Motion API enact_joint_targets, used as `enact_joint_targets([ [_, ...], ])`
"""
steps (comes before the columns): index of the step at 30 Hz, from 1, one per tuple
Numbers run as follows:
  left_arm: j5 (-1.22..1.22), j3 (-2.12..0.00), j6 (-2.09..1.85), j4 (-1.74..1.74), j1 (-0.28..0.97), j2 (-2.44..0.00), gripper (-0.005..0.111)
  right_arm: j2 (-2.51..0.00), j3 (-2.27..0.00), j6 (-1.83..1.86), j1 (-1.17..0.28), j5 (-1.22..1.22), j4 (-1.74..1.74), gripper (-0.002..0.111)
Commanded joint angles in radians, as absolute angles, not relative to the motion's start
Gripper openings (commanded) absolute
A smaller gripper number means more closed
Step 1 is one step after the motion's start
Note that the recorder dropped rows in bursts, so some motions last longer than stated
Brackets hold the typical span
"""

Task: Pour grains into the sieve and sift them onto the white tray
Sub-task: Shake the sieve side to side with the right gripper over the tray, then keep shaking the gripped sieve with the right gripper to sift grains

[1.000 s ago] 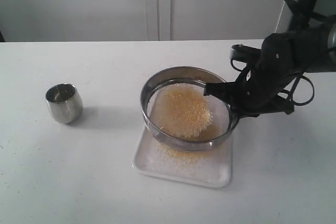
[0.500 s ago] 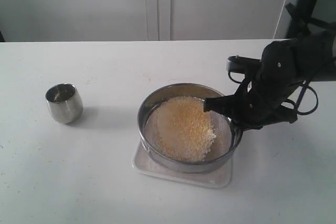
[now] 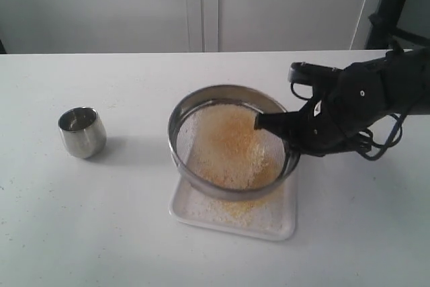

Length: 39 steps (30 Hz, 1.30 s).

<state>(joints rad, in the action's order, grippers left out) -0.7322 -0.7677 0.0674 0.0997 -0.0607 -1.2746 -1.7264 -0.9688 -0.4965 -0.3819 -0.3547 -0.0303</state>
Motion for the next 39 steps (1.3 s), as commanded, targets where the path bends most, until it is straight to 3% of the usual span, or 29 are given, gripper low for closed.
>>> enact_joint_targets([
  [1, -0.749, -0.774, 0.07, 0.104, -0.064, -1.268, 0.0, -1.739, -1.024, -0.497, -0.354, -0.487, -0.038, 0.0],
  [8, -0.749, -0.774, 0.07, 0.104, -0.064, -1.268, 0.0, -1.696, -0.955, -0.582, -0.339, -0.252, -0.028, 0.0],
  [13, -0.749, -0.774, 0.07, 0.104, -0.064, -1.268, 0.0, -1.732, -1.005, -0.533, -0.354, -0.495, -0.018, 0.0],
  [19, -0.749, -0.774, 0.07, 0.104, -0.064, -1.268, 0.0, -1.707, -0.979, -0.661, -0.34, -0.27, 0.0, 0.0],
  [25, -0.749, -0.774, 0.07, 0.104, -0.064, -1.268, 0.0, -1.732, -1.033, -0.478, -0.366, -0.605, 0.005, 0.0],
  [30, -0.749, -0.774, 0.07, 0.104, -0.064, -1.268, 0.0, -1.692, -0.989, -0.591, -0.351, -0.363, 0.029, 0.0],
  [36, -0.749, -0.774, 0.07, 0.104, -0.064, -1.268, 0.0, -1.732, -1.027, -0.452, -0.354, -0.627, 0.015, 0.0],
  [39, -0.749, -0.774, 0.07, 0.104, -0.064, -1.268, 0.0, -1.673, -0.937, -0.519, -0.367, -0.417, 0.019, 0.0],
])
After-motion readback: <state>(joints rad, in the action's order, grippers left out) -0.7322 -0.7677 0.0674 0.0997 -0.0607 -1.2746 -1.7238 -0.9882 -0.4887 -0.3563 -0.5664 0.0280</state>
